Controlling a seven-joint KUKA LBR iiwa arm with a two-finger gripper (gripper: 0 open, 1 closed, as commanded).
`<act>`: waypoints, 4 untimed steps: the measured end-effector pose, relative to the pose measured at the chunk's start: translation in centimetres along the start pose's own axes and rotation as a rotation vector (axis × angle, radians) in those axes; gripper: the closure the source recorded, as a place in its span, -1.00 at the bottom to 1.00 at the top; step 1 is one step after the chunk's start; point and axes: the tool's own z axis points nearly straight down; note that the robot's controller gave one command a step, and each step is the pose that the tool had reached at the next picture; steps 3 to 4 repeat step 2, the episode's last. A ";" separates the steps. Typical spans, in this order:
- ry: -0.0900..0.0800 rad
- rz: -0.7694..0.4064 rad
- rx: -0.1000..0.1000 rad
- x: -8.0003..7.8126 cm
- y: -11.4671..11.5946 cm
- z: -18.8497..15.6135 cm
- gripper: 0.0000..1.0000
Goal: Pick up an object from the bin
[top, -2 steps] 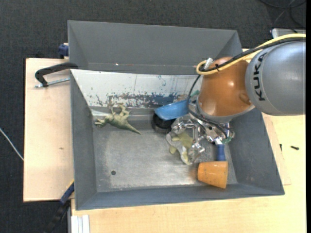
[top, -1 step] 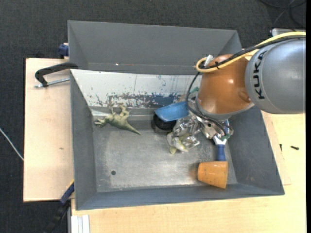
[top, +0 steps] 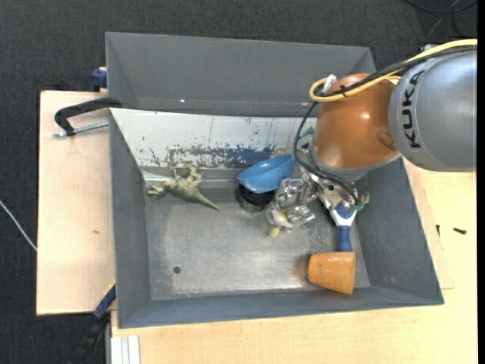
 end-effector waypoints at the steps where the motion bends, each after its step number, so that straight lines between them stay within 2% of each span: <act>1: 0.003 0.002 -0.001 -0.2 0.0 -1.0 1.00; 2: -0.002 0.003 0.003 -0.6 -0.1 -7.9 1.00; 4: -0.002 0.003 0.003 -0.6 -0.1 -7.9 1.00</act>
Offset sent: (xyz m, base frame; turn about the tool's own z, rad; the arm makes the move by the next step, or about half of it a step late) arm -0.0002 0.0001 0.0080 0.0000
